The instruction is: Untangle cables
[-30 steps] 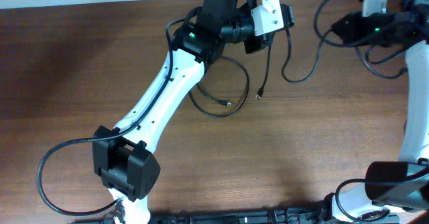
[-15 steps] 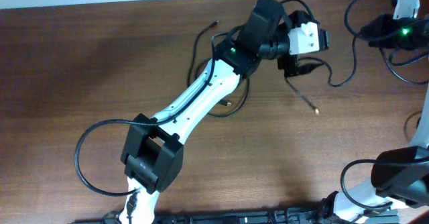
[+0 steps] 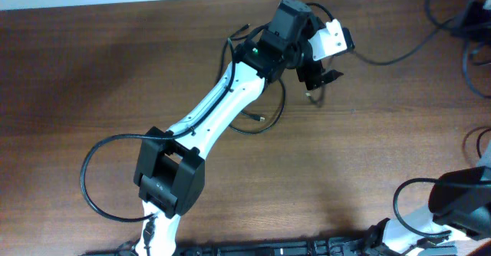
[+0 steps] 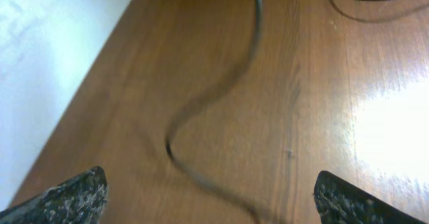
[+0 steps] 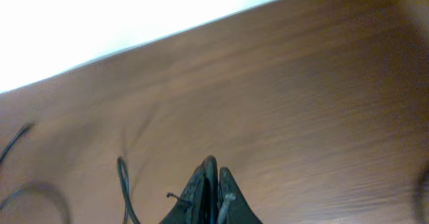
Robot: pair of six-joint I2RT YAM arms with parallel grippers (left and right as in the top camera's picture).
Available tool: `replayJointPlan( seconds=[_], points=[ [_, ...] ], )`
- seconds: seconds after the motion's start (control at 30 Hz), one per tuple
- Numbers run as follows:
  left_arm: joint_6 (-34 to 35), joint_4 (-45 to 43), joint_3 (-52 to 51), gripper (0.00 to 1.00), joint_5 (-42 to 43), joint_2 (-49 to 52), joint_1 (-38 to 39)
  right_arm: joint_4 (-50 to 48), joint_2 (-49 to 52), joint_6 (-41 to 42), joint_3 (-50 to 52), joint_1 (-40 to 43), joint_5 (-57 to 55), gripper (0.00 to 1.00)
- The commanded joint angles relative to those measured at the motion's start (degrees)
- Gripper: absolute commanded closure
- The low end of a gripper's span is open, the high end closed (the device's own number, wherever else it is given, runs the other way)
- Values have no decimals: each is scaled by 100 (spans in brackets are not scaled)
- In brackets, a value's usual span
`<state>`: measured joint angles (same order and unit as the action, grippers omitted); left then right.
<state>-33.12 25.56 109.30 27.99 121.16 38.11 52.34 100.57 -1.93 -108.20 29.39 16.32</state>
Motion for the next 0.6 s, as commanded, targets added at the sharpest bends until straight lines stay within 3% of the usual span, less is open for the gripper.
replayJointPlan(
  seconds=[0.0,0.23,0.33,0.57],
  points=[
    [76,234,28,1,-24,-140,-87,-651,20,750,-44,514,-774,96],
    [76,861,28,1,-20,-142,-116,-2275,20,2162,-44,1731,-901,96],
    [76,988,28,1,-24,-142,-116,-2490,20,2118,-44,1902,-793,96],
    [76,1047,28,1,-22,-140,-116,-2332,260,1073,37,1637,-776,96]
  ],
)
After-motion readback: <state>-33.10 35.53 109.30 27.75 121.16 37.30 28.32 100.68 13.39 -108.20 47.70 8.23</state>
